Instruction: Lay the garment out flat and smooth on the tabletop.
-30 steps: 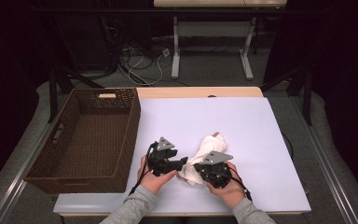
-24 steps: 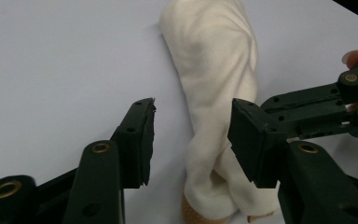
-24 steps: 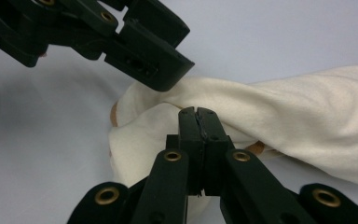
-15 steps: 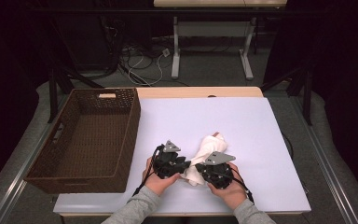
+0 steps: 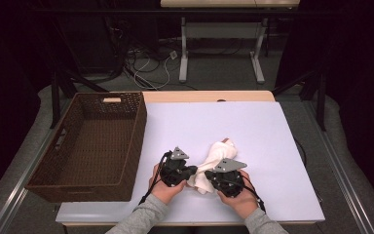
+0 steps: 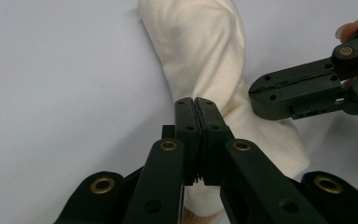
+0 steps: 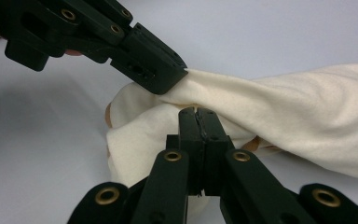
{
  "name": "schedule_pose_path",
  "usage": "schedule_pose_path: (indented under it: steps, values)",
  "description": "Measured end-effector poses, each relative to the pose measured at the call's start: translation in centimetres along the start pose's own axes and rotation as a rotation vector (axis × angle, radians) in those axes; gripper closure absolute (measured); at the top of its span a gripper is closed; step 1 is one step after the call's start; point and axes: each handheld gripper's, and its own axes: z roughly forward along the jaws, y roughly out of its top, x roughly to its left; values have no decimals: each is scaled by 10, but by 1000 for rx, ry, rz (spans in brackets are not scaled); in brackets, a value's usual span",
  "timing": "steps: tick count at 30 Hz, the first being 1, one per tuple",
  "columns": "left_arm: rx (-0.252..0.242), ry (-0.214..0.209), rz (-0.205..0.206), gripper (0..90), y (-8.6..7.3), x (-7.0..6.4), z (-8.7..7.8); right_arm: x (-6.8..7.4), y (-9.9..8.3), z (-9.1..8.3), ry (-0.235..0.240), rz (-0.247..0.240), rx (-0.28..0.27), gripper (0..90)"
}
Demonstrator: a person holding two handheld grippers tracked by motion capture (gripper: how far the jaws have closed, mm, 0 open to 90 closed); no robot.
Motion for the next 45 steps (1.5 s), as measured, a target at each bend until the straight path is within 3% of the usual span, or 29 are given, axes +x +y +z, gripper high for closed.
schedule_pose_path:
  steps: [19, 24, 32, 38, 45]
  values:
    - [-60, 35, -53, 896, 4, 16, -18, -11, 2, -8, -27, 19, -32, 900]
    - [-74, 29, -69, 896, 5, 17, -20, -20, 3, -16, -44, 53, -57, 900]
    - [-76, 31, -43, 896, 6, 15, -21, -23, 5, -24, -54, 59, -84, 900]
    - [-65, 39, -49, 884, 3, 14, -16, -21, 4, -19, -55, 53, -75, 900]
    - [-59, 18, -52, 893, 3, 10, -15, -22, 2, -13, -53, 57, -45, 900]
